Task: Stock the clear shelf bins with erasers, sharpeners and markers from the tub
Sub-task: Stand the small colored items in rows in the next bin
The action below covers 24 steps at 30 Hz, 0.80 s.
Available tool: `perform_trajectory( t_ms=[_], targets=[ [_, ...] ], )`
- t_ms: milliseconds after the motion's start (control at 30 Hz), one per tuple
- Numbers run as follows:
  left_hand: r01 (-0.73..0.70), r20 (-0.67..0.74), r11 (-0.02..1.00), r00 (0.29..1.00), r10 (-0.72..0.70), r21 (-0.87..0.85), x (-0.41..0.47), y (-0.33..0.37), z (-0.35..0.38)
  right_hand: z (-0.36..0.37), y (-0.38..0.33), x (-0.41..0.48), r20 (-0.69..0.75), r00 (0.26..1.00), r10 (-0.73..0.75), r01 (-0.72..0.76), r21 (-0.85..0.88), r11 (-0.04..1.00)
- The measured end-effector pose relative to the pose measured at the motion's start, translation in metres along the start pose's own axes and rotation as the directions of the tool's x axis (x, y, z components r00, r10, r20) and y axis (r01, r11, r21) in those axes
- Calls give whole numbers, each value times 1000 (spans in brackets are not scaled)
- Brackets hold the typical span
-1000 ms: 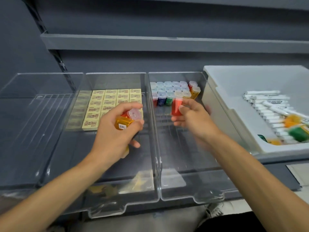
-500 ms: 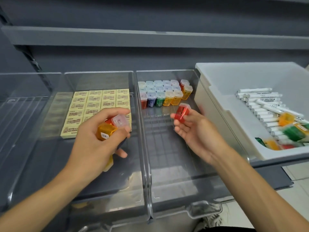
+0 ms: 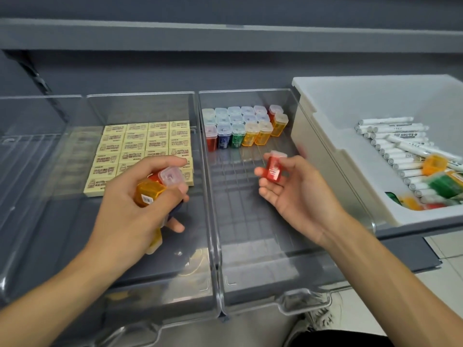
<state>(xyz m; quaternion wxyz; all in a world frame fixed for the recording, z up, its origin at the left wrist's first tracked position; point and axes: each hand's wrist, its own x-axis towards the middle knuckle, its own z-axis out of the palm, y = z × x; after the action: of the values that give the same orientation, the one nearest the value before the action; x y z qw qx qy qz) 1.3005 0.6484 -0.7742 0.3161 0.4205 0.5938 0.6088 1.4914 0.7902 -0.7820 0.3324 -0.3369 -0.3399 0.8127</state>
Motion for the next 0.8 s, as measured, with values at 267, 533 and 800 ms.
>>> perform_trajectory(
  t_ms=[267,533,800],
  targets=[
    [-10,-14,1000,1000,10,21,0,3,5,1,2,13,-181,912,-369,223,-536,814],
    [9,-28,1000,1000,-10,-28,2,0,10,-5,13,33,-151,764,-628,163,-896,414],
    [14,9,999,1000,-14,-32,-7,2,12,10,6,49,-182,666,-723,19,-965,260]
  ],
)
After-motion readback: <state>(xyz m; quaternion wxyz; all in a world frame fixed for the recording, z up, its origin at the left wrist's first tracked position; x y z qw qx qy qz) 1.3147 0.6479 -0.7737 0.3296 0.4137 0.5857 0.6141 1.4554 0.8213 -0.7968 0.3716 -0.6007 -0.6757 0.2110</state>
